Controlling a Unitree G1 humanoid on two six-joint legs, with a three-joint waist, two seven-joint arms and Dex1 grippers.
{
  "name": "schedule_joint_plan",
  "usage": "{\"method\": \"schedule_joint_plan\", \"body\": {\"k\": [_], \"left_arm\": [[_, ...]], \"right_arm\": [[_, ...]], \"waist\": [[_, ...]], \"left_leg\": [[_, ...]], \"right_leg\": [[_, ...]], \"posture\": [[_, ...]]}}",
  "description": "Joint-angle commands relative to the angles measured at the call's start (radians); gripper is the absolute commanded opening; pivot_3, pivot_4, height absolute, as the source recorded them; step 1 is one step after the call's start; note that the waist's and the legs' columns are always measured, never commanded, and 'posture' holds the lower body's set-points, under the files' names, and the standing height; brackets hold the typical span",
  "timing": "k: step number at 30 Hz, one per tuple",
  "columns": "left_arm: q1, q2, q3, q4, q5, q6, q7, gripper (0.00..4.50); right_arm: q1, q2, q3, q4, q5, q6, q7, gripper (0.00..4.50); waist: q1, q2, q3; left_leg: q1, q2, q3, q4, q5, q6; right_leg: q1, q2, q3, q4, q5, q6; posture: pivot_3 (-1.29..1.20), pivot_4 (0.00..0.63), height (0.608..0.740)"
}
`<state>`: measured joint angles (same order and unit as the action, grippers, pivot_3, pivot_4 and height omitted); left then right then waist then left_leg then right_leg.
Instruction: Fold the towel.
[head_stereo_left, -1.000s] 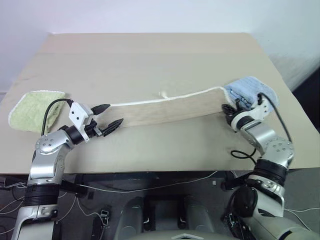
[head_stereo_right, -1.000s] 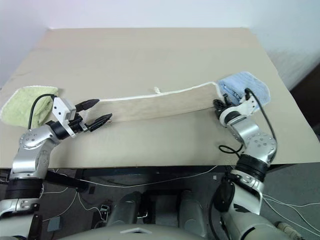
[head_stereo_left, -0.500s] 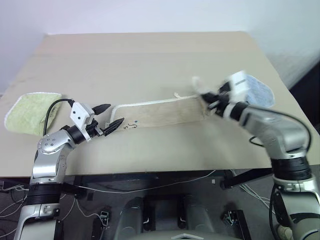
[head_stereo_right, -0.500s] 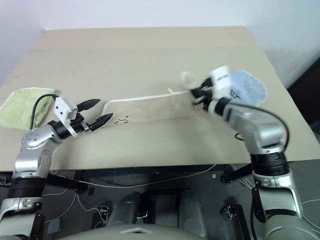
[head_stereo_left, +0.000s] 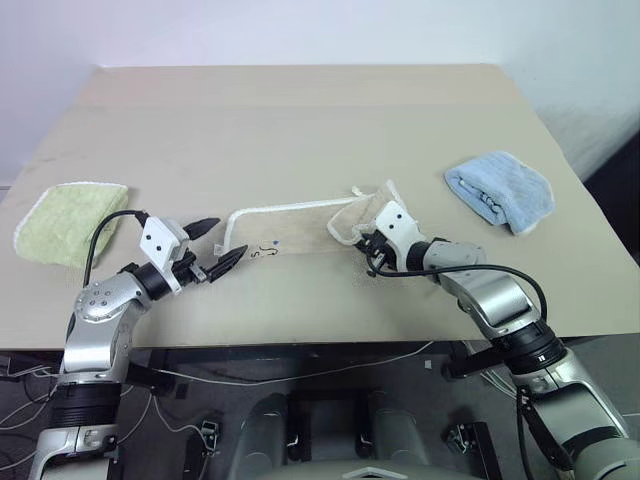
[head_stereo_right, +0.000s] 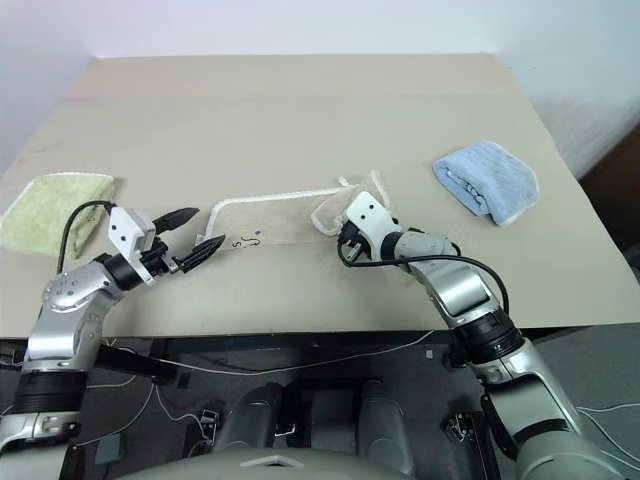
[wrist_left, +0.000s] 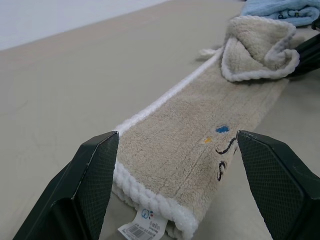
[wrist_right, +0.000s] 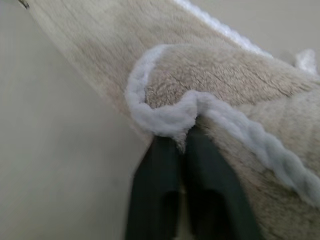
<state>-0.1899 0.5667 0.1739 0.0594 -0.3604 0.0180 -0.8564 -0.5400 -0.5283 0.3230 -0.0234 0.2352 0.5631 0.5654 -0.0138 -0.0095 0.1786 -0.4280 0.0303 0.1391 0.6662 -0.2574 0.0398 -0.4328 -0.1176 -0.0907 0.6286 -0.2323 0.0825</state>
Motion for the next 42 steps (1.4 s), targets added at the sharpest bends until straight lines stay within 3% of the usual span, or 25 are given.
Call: {"method": "schedule_joint_plan", "body": {"k": [1, 6, 11, 14, 22, 27, 31, 36, 39, 42], "left_arm": [[0.009, 0.005, 0.020, -0.053, -0.015, 0.004, 0.012, 3.95], [0.033, 0.007, 0.027, -0.078, -0.025, 0.016, 0.020, 3.95], [0.059, 0.004, 0.034, -0.096, -0.039, 0.034, 0.031, 3.95], [0.076, -0.016, 0.047, -0.126, -0.090, 0.096, 0.055, 3.95], [0.160, -0.117, 0.112, -0.336, -0.387, 0.427, 0.217, 3.95], [0.248, -0.156, 0.092, -0.412, -0.416, 0.547, 0.343, 3.95], [0.288, -0.230, 0.125, -0.446, -0.499, 0.623, 0.474, 3.95], [0.290, -0.346, 0.199, -0.463, -0.666, 0.700, 0.694, 3.95], [0.271, -0.399, 0.226, -0.446, -0.768, 0.732, 0.821, 4.49], [0.240, -0.438, 0.251, -0.415, -0.872, 0.740, 0.930, 4.49]], "right_arm": [[0.010, 0.002, -0.074, -0.055, 0.028, 0.013, 0.034, 1.69], [0.076, -0.047, -0.188, -0.184, 0.114, 0.046, 0.112, 3.38], [0.114, -0.102, -0.345, -0.223, 0.215, 0.083, 0.160, 3.38], [0.076, -0.090, -0.387, -0.143, 0.205, 0.071, 0.140, 2.77], [-0.070, 0.055, -0.319, 0.225, 0.058, -0.180, 0.101, 0.02], [-0.132, 0.133, -0.235, 0.524, -0.065, -0.359, 0.115, 0.02], [-0.139, 0.152, -0.201, 0.625, -0.126, -0.447, 0.134, 0.02], [-0.138, 0.153, -0.269, 0.523, -0.054, -0.465, 0.190, 0.02], [-0.130, 0.136, -0.306, 0.421, -0.004, -0.451, 0.227, 0.00], [-0.120, 0.125, -0.331, 0.340, 0.028, -0.418, 0.241, 0.00]], "waist": [[0.001, 0.000, 0.000], [0.001, 0.000, 0.000], [0.002, 0.000, 0.000], [0.000, 0.000, 0.000], [-0.005, 0.000, 0.000], [-0.002, 0.000, 0.000], [-0.003, -0.001, -0.001], [-0.005, -0.002, -0.001], [-0.003, -0.001, -0.001], [0.001, -0.001, -0.002]], "left_leg": [[0.000, 0.000, 0.000, 0.000, -0.001, 0.001], [0.000, 0.000, 0.000, 0.000, -0.001, 0.001], [0.000, 0.000, -0.001, 0.000, -0.002, 0.003], [0.000, 0.001, -0.001, 0.000, -0.002, 0.003], [0.000, 0.000, -0.001, 0.000, -0.001, 0.002], [0.000, 0.000, -0.001, 0.000, 0.001, -0.002], [0.002, -0.001, -0.001, 0.000, 0.001, -0.002], [0.003, 0.000, -0.002, 0.000, 0.001, -0.002], [0.003, 0.000, -0.002, 0.000, 0.001, -0.003], [0.003, 0.000, -0.002, 0.000, 0.001, -0.002]], "right_leg": [[0.000, 0.000, 0.000, 0.000, 0.000, 0.000], [0.000, 0.000, 0.000, 0.000, 0.000, 0.000], [0.000, -0.001, 0.000, -0.001, 0.000, 0.000], [0.000, -0.001, 0.000, -0.001, 0.000, 0.000], [0.001, 0.000, 0.000, 0.000, 0.000, 0.000], [0.001, 0.001, 0.000, 0.000, 0.000, 0.000], [0.003, 0.001, 0.000, 0.000, 0.000, 0.000], [0.004, 0.000, 0.000, 0.000, 0.000, 0.000], [0.004, 0.000, 0.000, 0.000, 0.000, 0.000], [0.005, 0.000, 0.000, 0.000, 0.000, 0.000]], "posture": [[0.00, 0.150, 0.740], [0.00, 0.150, 0.740], [0.00, 0.150, 0.740], [0.00, 0.150, 0.740], [0.00, 0.150, 0.740], [0.00, 0.150, 0.740], [0.00, 0.150, 0.740], [0.00, 0.150, 0.740], [0.00, 0.150, 0.740], [0.00, 0.150, 0.740]]}}
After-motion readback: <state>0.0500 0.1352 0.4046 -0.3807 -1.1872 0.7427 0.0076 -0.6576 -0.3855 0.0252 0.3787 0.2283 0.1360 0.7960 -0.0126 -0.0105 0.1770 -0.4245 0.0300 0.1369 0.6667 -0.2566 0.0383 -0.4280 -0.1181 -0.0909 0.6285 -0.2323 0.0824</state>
